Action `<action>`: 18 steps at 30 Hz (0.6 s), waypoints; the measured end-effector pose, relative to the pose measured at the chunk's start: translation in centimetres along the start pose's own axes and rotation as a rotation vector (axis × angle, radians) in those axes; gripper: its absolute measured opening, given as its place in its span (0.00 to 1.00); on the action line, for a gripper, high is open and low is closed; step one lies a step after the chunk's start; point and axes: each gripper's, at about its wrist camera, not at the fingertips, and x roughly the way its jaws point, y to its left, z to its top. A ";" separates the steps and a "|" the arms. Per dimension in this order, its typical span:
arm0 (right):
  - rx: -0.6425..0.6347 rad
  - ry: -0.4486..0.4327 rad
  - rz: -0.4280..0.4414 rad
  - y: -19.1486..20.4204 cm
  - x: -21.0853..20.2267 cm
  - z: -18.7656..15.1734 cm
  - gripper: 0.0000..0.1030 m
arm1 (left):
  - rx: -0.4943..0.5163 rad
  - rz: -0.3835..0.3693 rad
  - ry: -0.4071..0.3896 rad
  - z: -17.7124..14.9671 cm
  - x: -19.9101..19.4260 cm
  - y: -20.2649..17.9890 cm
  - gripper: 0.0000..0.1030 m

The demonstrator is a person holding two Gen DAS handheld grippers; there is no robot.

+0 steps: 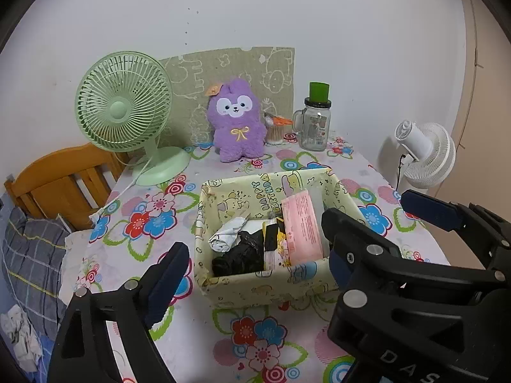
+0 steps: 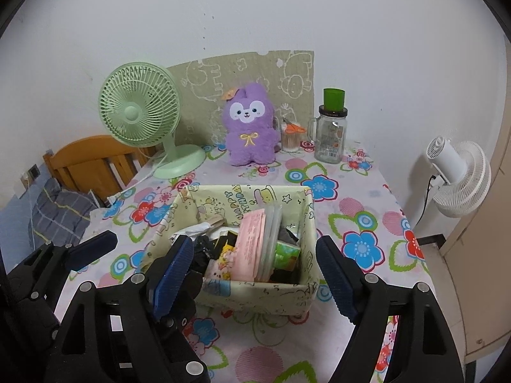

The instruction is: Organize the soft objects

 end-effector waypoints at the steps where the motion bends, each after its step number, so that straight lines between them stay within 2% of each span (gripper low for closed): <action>1: 0.001 -0.001 0.002 0.0 -0.1 -0.1 0.80 | 0.001 0.002 -0.001 -0.1 -0.2 0.0 0.90; 18: 0.001 -0.019 -0.006 0.7 -2.7 -1.8 0.82 | -0.010 0.015 -0.022 -2.0 -2.6 0.6 0.96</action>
